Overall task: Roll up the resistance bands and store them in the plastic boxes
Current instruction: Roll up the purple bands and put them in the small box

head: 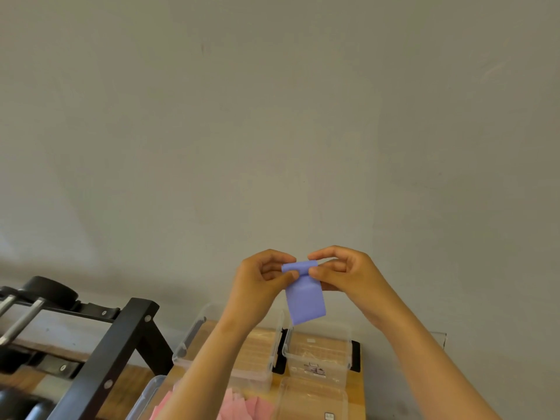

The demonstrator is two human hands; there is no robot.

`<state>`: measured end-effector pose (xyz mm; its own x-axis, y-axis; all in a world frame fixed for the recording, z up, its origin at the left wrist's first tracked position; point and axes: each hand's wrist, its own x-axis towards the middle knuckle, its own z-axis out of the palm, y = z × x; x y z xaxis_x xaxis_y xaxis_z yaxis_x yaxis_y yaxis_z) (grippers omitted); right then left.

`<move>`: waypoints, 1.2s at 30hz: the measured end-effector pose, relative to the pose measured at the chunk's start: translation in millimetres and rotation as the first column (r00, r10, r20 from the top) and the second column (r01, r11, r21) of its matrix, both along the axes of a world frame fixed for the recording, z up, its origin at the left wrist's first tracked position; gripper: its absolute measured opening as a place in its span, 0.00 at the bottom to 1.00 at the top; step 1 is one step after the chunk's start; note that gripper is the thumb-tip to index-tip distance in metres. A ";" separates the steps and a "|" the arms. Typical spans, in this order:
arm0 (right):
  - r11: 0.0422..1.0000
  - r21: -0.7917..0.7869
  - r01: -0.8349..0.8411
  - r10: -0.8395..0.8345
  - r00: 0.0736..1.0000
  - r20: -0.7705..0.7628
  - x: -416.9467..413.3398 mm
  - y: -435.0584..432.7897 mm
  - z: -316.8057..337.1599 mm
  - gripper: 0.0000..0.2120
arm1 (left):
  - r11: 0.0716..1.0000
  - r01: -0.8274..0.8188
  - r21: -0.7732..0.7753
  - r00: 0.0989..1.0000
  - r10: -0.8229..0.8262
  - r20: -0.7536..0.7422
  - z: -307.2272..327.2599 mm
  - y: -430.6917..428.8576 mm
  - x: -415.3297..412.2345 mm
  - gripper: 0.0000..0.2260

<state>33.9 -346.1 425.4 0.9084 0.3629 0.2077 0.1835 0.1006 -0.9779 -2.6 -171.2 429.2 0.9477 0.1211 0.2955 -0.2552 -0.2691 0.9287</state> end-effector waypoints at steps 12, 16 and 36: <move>0.997 -0.025 0.068 -0.066 0.993 0.095 3.7 3.6 -5.2 0.10 | 0.964 0.107 -0.242 0.984 -0.138 -0.115 -1.4 -2.2 -3.2 0.05; 0.999 -0.025 0.041 -0.041 0.999 -0.001 4.2 8.8 -6.5 0.08 | 0.974 0.086 -0.208 0.991 -0.104 -0.079 -5.0 1.3 -1.5 0.08; 0.990 -0.044 0.137 -0.134 0.988 0.070 -1.3 32.4 -28.7 0.07 | 0.911 0.071 -0.407 0.982 -0.135 -0.131 -27.3 13.8 1.7 0.07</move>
<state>32.7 -313.7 396.7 0.9345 0.2485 0.2549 0.2574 0.0229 -0.9660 -0.8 -157.4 401.9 0.9908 0.0976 0.0941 -0.1083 0.1518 0.9825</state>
